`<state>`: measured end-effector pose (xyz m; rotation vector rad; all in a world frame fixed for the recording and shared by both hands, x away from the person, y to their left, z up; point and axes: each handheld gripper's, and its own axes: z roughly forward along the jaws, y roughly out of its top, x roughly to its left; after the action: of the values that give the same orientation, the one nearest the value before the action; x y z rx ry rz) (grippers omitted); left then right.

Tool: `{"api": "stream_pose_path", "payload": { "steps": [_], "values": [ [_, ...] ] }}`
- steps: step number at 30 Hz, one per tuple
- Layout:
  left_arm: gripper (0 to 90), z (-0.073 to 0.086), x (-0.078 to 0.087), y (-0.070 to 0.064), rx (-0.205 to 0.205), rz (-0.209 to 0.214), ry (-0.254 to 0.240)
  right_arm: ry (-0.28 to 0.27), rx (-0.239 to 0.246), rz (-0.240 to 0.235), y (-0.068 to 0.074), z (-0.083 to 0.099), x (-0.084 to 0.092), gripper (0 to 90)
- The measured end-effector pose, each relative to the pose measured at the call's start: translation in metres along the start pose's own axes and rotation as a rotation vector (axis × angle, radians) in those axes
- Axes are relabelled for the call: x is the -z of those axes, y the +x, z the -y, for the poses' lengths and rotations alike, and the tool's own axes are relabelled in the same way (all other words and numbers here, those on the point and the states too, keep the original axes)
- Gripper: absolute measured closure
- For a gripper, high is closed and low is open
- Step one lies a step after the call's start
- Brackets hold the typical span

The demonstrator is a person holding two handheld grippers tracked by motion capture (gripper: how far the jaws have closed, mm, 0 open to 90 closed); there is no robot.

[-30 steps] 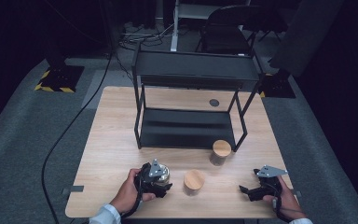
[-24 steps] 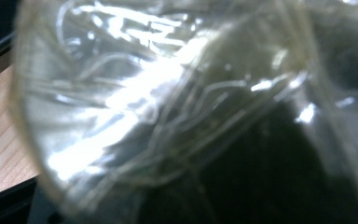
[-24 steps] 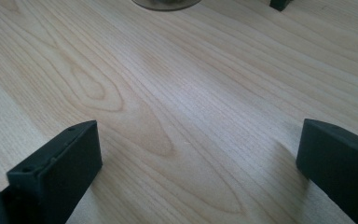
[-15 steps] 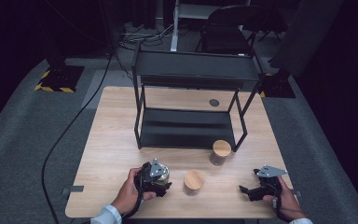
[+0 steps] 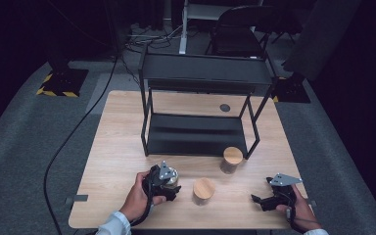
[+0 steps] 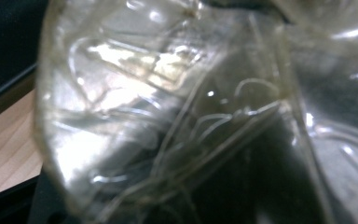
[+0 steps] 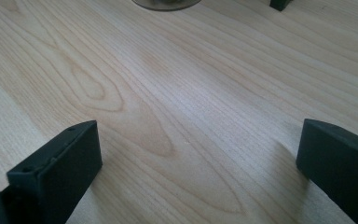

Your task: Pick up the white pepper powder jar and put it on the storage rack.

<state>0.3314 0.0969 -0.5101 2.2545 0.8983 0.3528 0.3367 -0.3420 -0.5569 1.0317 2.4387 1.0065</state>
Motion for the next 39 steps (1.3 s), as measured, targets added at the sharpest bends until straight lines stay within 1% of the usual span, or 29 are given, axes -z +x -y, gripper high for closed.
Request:
{"api": "stream_pose_path", "payload": {
  "steps": [2, 4, 5, 7, 10, 13, 14, 16, 19, 24, 25, 37, 39],
  "values": [
    [30.1, -0.003, 0.001, 0.001, 0.012, -0.027, -0.011, 0.000, 0.000, 0.000, 0.000, 0.000, 0.000, 0.0],
    [30.1, -0.006, 0.001, 0.002, 0.024, -0.036, -0.016, 0.000, 0.000, 0.000, 0.000, 0.000, 0.000, 0.0],
    [30.1, -0.009, 0.002, 0.003, 0.041, -0.045, -0.024, 0.000, 0.000, 0.000, 0.000, 0.000, 0.000, 0.0],
    [30.1, -0.011, 0.002, 0.004, 0.037, -0.049, -0.021, 0.000, 0.000, 0.000, 0.000, 0.000, 0.000, 0.0],
    [30.1, -0.017, 0.003, 0.007, 0.050, -0.053, -0.029, 0.000, 0.000, 0.000, 0.000, 0.000, 0.000, 0.0],
    [30.1, -0.021, 0.004, 0.008, 0.050, -0.062, -0.034, 0.000, 0.000, 0.000, 0.000, 0.000, 0.000, 0.0],
    [30.1, -0.024, 0.005, 0.009, 0.058, -0.065, -0.041, 0.000, 0.000, 0.000, 0.000, 0.000, 0.000, 0.0],
    [30.1, -0.027, 0.005, 0.010, 0.058, -0.068, -0.043, 0.000, 0.000, 0.000, 0.000, 0.000, 0.000, 0.0],
    [30.1, -0.033, 0.006, 0.014, 0.074, -0.082, -0.048, 0.000, 0.000, 0.000, 0.000, 0.000, 0.000, 0.0],
    [30.1, -0.037, 0.005, 0.018, 0.081, -0.093, -0.045, 0.000, 0.000, 0.000, 0.000, 0.000, 0.000, 0.0],
    [30.1, -0.039, 0.003, 0.020, 0.088, -0.093, -0.046, 0.000, 0.000, 0.000, 0.000, 0.000, 0.000, 0.0],
    [30.1, -0.049, -0.003, 0.028, 0.087, -0.114, -0.026, 0.000, 0.000, 0.000, 0.000, 0.000, 0.000, 0.0],
    [30.1, -0.051, -0.004, 0.029, 0.095, -0.113, -0.028, 0.000, 0.000, 0.000, 0.000, 0.000, 0.000, 0.0]
  ]
}}
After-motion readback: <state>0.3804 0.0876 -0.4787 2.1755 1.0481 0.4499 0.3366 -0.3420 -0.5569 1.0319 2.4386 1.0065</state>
